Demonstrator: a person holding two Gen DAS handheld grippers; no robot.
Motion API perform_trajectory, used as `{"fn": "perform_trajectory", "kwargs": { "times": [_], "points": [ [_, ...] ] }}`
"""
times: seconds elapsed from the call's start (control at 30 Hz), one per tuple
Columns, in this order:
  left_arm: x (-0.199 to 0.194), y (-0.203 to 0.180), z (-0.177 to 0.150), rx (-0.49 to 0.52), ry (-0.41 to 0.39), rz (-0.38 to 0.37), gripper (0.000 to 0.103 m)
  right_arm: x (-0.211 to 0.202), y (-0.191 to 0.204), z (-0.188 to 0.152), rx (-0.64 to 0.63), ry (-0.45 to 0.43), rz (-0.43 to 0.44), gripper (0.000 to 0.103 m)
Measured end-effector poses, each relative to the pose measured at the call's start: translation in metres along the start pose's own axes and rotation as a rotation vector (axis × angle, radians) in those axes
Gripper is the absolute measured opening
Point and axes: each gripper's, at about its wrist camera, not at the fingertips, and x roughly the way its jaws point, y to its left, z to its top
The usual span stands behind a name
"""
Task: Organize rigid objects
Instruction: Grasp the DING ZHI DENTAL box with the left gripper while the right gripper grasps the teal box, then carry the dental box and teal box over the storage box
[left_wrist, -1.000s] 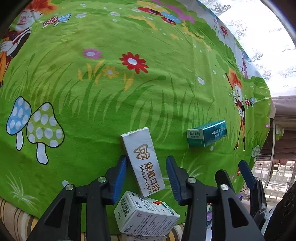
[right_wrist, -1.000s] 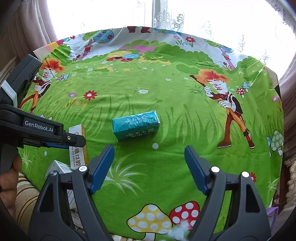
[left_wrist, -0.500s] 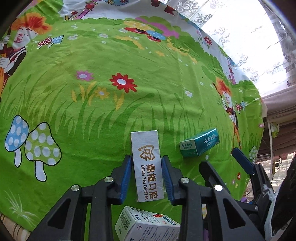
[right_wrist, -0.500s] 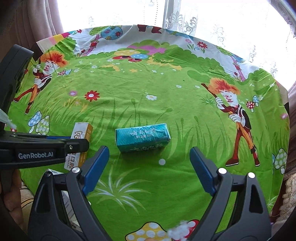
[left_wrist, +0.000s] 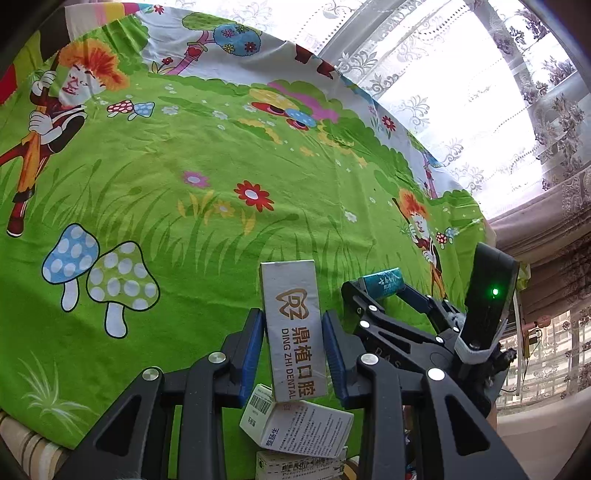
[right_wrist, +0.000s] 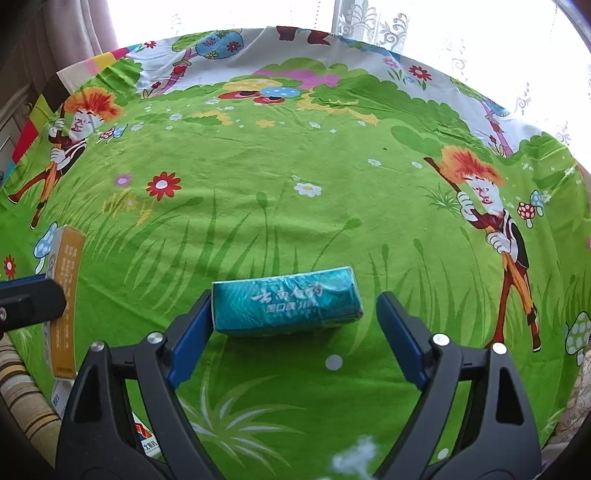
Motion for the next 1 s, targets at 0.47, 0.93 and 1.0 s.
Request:
{"fn": "perform_trajectory", "kwargs": {
  "times": [0.47, 0.93, 1.0],
  "points": [
    [-0.034, -0.019, -0.040, 0.062, -0.103, -0.061, 0.034, -0.078, -0.024, -0.054, 0.146, -0.085, -0.035, 0.076],
    [-0.046, -0.058, -0.109, 0.152, -0.002, -0.184, 0.034, -0.161, -0.061, -0.157, 0.287, -0.107, -0.104, 0.076],
    [-0.047, -0.065, -0.118, 0.173, 0.014, -0.203, 0.034, -0.171, -0.069, -0.172, 0.310, -0.102, -0.118, 0.076]
  ]
}}
